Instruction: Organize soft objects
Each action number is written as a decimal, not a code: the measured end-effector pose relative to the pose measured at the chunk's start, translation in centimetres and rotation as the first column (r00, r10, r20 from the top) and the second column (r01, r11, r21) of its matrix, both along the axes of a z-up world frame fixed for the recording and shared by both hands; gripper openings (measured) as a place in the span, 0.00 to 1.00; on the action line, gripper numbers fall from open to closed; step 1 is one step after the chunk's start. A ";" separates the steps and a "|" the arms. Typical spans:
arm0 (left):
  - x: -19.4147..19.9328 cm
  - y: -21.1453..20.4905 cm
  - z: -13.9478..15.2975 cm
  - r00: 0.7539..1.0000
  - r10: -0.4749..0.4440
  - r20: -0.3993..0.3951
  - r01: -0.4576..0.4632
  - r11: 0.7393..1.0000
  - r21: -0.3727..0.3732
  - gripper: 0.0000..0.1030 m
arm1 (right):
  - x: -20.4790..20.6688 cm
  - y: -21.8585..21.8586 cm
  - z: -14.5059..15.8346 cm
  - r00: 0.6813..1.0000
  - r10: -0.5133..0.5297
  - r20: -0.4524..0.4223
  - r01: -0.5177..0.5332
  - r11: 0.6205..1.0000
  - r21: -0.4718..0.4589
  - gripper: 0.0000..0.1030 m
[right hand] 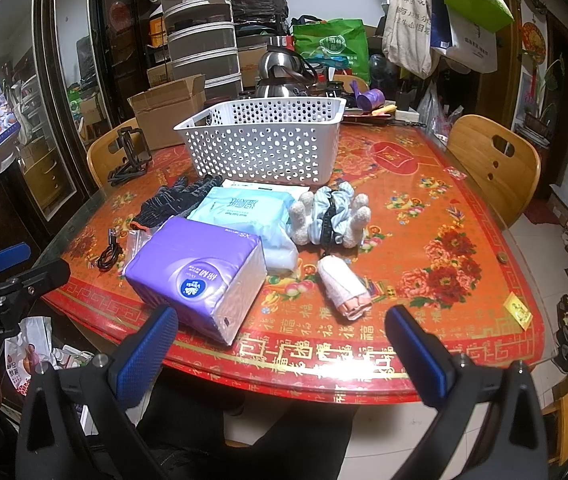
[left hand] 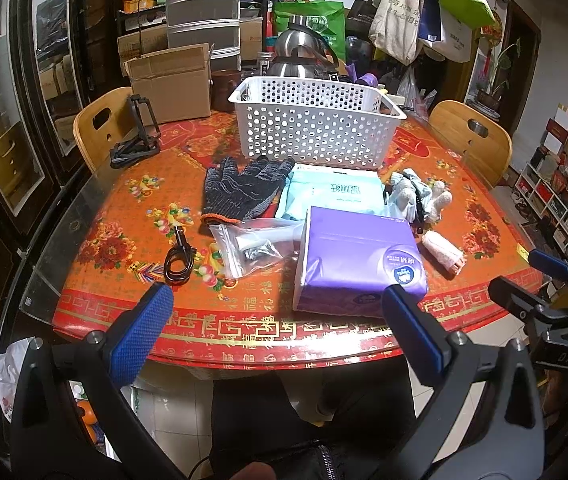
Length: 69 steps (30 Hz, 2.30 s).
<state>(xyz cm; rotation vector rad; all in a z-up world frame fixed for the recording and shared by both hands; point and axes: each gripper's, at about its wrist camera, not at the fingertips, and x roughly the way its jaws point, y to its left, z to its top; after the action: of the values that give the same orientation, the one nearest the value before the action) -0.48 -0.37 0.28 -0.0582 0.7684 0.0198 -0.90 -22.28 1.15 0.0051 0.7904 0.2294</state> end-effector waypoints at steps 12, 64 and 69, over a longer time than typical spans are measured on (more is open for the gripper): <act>0.0 0.1 0.0 1.000 0.001 -0.001 -0.001 1.000 0.000 1.00 | 0.0 0.3 -0.4 1.000 0.001 -0.002 -0.001 1.000 0.001 1.00; 10.8 12.1 -15.6 0.995 0.102 -0.005 -0.102 0.995 0.010 0.81 | 7.8 -2.8 -12.1 0.998 -0.008 0.070 0.012 0.998 -0.056 0.71; 11.3 11.6 -15.7 0.997 0.077 0.017 -0.077 0.997 0.013 0.78 | 8.2 -2.3 -12.1 0.997 0.003 0.077 0.001 0.999 -0.054 0.68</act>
<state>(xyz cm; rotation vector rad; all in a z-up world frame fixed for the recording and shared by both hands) 10.79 11.25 -15.47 -0.0751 0.7489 0.0980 7.31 -24.56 -10.92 -0.0552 0.7199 0.2081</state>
